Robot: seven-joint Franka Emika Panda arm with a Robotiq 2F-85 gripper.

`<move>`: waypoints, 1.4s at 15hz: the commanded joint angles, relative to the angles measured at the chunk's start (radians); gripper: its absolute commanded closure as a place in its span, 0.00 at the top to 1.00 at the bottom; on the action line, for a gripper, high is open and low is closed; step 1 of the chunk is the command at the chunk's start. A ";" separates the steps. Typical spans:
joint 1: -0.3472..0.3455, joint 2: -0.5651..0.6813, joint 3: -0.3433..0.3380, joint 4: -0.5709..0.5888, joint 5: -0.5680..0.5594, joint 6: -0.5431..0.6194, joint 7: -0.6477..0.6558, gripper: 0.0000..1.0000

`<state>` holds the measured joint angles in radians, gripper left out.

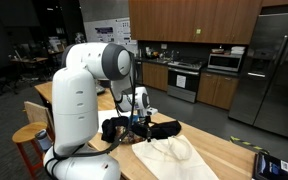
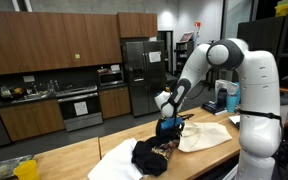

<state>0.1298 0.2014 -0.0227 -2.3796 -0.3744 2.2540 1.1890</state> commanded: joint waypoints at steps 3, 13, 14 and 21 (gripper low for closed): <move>-0.045 -0.234 0.002 -0.048 0.054 -0.128 -0.101 0.01; -0.229 -0.655 0.000 0.034 -0.089 -0.350 -0.280 0.01; -0.270 -0.673 -0.013 0.048 -0.114 -0.358 -0.280 0.01; -0.547 -0.627 -0.225 0.091 -0.146 -0.317 -0.316 0.01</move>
<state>-0.3380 -0.4733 -0.1739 -2.3145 -0.5146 1.9205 0.8993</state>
